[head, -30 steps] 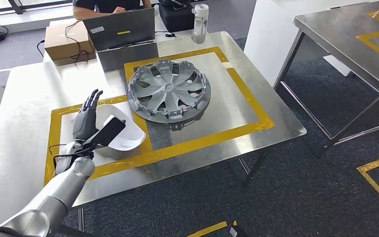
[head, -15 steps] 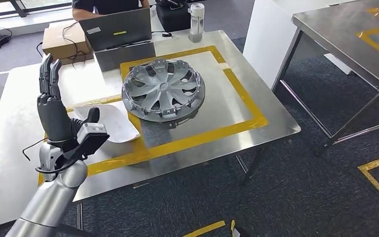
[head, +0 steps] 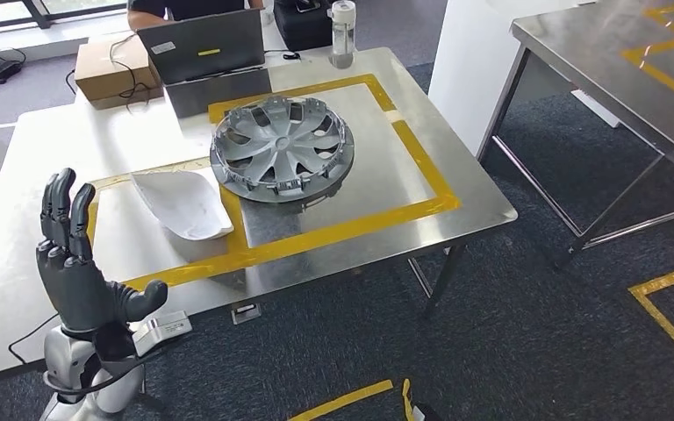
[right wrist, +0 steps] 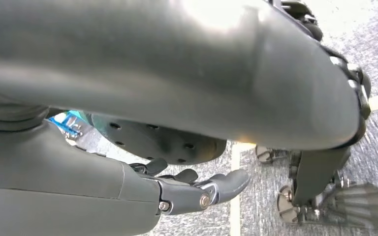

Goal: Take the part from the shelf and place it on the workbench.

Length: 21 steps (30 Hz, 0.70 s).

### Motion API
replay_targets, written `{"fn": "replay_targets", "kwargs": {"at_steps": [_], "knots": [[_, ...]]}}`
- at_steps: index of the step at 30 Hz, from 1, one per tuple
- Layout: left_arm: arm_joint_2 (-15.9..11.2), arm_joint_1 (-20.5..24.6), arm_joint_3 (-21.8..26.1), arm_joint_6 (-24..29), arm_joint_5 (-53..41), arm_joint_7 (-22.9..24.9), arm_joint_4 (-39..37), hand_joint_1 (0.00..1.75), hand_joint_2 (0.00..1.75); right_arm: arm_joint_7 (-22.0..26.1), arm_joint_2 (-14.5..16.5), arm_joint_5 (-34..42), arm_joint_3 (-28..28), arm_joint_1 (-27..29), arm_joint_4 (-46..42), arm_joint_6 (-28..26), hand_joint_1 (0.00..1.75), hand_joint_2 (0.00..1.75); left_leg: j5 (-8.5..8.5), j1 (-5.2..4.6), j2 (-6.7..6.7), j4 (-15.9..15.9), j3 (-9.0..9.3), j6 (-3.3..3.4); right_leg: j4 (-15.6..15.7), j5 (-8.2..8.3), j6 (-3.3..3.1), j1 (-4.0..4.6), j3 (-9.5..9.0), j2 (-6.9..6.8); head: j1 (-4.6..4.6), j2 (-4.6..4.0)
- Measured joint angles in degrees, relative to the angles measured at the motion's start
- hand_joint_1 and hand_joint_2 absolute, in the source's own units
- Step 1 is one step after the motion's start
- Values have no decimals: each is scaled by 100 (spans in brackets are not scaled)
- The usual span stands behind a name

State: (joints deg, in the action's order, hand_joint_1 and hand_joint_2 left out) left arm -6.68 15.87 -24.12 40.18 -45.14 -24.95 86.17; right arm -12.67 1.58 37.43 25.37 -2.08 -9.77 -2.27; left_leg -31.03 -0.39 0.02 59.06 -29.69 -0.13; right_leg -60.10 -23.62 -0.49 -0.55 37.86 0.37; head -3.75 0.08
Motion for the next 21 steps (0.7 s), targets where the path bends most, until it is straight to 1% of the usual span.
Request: {"fn": "replay_targets", "kwargs": {"at_steps": [2, 3, 4, 5, 6, 8, 9, 10, 11, 12, 13, 14, 15, 16, 17, 18, 19, 20, 21], "knots": [[-15, -222, 168, 4, 2, -53, 149, 0, 0, 1, -1, -23, 1, 2, 0, 14, 0, 0, 69, -36, 0, -3, -26, 27, 39, 61, 64, -26, -6, -4, 17, 0], [-20, -327, 255, 4, 2, -98, 214, 0, 0, 1, -6, -29, 1, 6, 2, 13, 0, 0, 117, -33, 3, -26, -42, 52, 52, 87, 92, -28, -2, -2, 18, -1], [-25, -441, 354, 4, 16, -167, 288, 0, 0, 11, -11, -28, 1, 10, 3, 10, 0, 0, 177, -23, 9, -51, -61, 81, 32, 48, 119, -27, 18, -2, 20, 0], [-27, -561, 465, 3, 47, -257, 372, 0, 0, 26, -16, -24, 1, 13, 5, 6, 0, 0, 247, -5, 17, -78, -96, 116, -57, -78, 142, -24, 60, -3, 14, 0], [-27, -681, 578, 3, 97, -358, 456, 0, 0, 41, -21, -16, 1, 12, 7, 2, 0, 0, 322, 15, 28, -101, -148, 145, -257, -305, 159, -18, 130, -6, 5, 0], [-27, -904, 797, 3, 201, -552, 586, 0, 0, 60, -21, 13, 1, 9, 7, -8, 0, 0, 444, 17, 49, -97, -292, 184, -930, -880, 183, -18, 295, -11, -11, 0], [-27, -995, 891, 3, 230, -636, 622, 0, 0, 60, -21, 28, 1, 9, 7, -11, 0, 0, 503, 14, 56, -88, -378, 187, -1255, -1062, 192, -17, 337, -11, -14, 0], [-27, -1064, 967, 3, 237, -707, 643, 0, 0, 59, -21, 39, 1, 10, 7, -13, 0, 0, 560, 12, 60, -74, -468, 186, -1443, -1117, 198, -17, 309, -11, -13, 0], [-27, -1113, 1026, 3, 224, -774, 655, 0, 0, 51, -21, 48, 1, 11, 7, -15, 0, 0, 615, 14, 60, -55, -560, 178, -1433, -1054, 199, -16, 186, -12, -14, 0], [-24, -1151, 1079, 3, 193, -839, 666, 0, 0, 34, -22, 56, 1, 10, 7, -15, 0, 0, 668, 17, 58, -32, -651, 166, -1230, -931, 196, -16, -35, -12, -14, 0], [-20, -1178, 1126, 3, 153, -897, 673, 0, 0, 0, -22, 65, 1, 5, 7, -15, 0, 0, 718, 20, 55, -1, -732, 149, -876, -832, 190, -17, -335, -14, -14, 0], [-11, -1198, 1174, 3, 96, -944, 684, 0, 0, -71, -23, 73, 1, -5, 7, -15, 0, 0, 763, 17, 51, 32, -802, 122, -479, -811, 169, -3, -630, -14, -14, 0], [6, -1212, 1217, 3, 20, -979, 693, 0, 0, -143, -23, 79, 1, -12, 7, -13, 0, 0, 804, 13, 48, 54, -840, 89, -176, -815, 139, 11, -838, -13, -12, 0], [36, -1227, 1252, 3, -79, -1002, 706, 0, 0, -205, -24, 85, 1, -20, 7, -12, 0, 0, 843, 9, 47, 67, -856, 54, 17, -853, 101, 24, -952, -11, -15, 0], [85, -1253, 1283, 3, -205, -1015, 726, 0, 0, -249, -24, 90, 1, -25, 7, -10, 0, 0, 886, 11, 47, 57, -859, 15, 87, -869, 56, 42, -966, -8, -15, 0], [145, -1284, 1302, 3, -333, -1023, 745, 0, 0, -257, -22, 95, 1, -22, 7, -9, 0, 0, 935, 15, 47, 36, -855, -23, 95, -820, 12, 43, -929, -11, -16, 1], [206, -1326, 1318, 3, -466, -1028, 770, 0, 0, -255, -18, 101, 1, -25, 7, -12, 0, 0, 942, 25, 39, 34, -873, -56, 116, -773, -30, 37, -892, -20, -16, 1], [270, -1374, 1330, 3, -577, -1022, 796, 0, 0, -254, -13, 105, 1, -28, 7, -16, 0, 0, 851, 34, 29, 82, -909, -91, 135, -704, -75, 30, -841, -29, -4, 1], [324, -1418, 1341, 3, -661, -1000, 819, 0, 0, -252, -8, 109, 1, -31, 7, -20, 0, 0, 641, 44, 20, 235, -969, -124, 154, -626, -111, 18, -774, -40, 5, 1]]}}
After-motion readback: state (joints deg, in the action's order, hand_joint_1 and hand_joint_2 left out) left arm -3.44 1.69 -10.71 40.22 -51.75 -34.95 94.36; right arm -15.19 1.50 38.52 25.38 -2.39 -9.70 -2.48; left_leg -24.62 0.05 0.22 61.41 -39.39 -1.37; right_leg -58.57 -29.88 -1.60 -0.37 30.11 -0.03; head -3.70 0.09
